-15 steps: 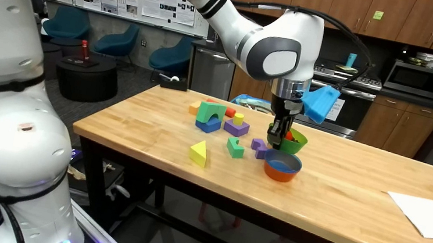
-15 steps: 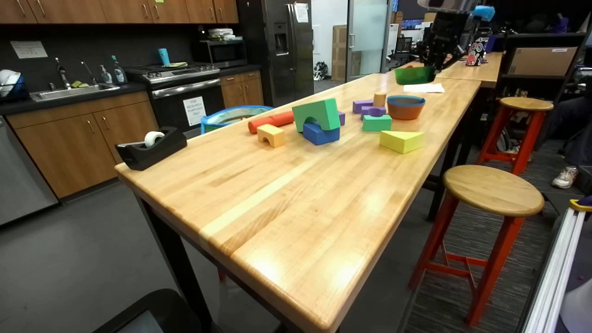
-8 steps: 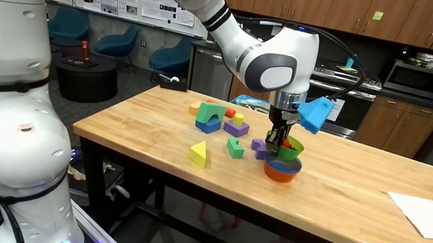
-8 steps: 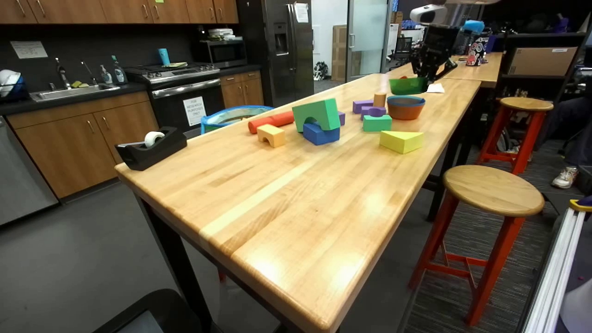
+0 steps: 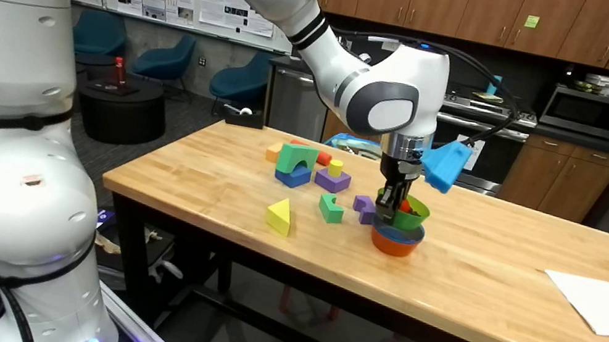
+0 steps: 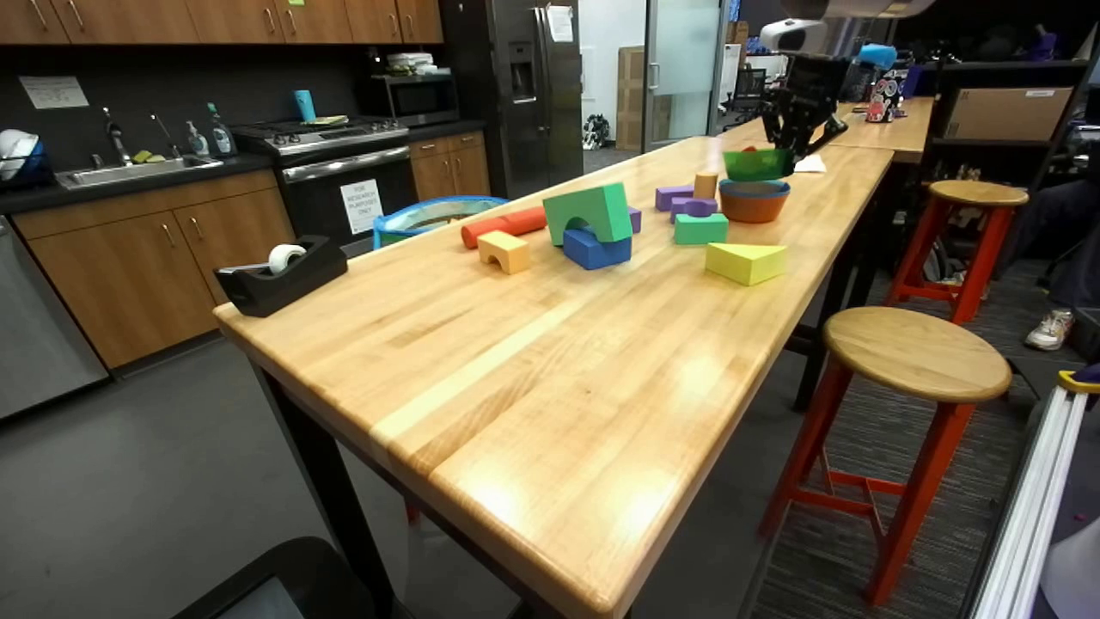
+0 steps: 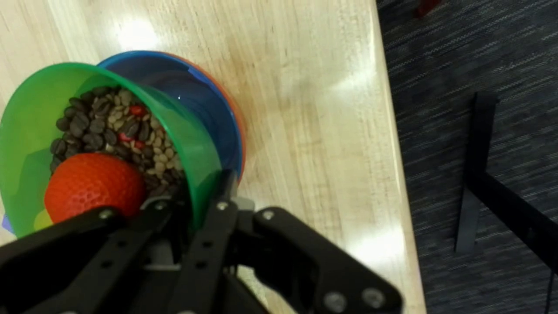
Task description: Put the blue bowl inside the orange one, put the green block on the left on top of the blue block and put the orange bowl inside the other plastic bowls
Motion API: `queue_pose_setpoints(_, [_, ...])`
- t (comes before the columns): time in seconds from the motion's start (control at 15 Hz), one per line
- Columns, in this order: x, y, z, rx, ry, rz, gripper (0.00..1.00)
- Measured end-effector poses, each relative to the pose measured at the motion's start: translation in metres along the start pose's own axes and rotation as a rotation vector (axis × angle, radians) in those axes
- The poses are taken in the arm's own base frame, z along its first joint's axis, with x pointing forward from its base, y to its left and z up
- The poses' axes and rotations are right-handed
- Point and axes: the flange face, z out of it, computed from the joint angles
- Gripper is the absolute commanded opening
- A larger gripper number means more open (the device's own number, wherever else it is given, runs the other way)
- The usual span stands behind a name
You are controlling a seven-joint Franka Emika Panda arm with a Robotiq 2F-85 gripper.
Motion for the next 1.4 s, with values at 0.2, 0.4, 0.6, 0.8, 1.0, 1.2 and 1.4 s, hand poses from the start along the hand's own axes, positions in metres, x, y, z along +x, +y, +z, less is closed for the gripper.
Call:
queue_pose_setpoints(0.2, [-0.002,0.001,0.004,0.002,-0.005,0.000,0.03])
queue_pose_setpoints(0.4, [-0.002,0.002,0.010,0.008,-0.007,0.000,0.03])
queue_pose_setpoints(0.6, [-0.005,0.003,0.014,0.014,-0.009,0.001,0.03])
queue_pose_setpoints(0.8, [-0.008,0.004,0.018,0.016,-0.014,0.004,0.03])
queue_pose_setpoints(1.0, [-0.011,0.005,0.021,0.017,-0.019,0.006,0.03])
queue_pose_setpoints(1.2, [-0.012,0.007,0.024,0.020,-0.021,0.006,0.03])
queue_pose_setpoints(1.4, [-0.011,0.008,0.027,0.020,-0.021,0.002,0.03])
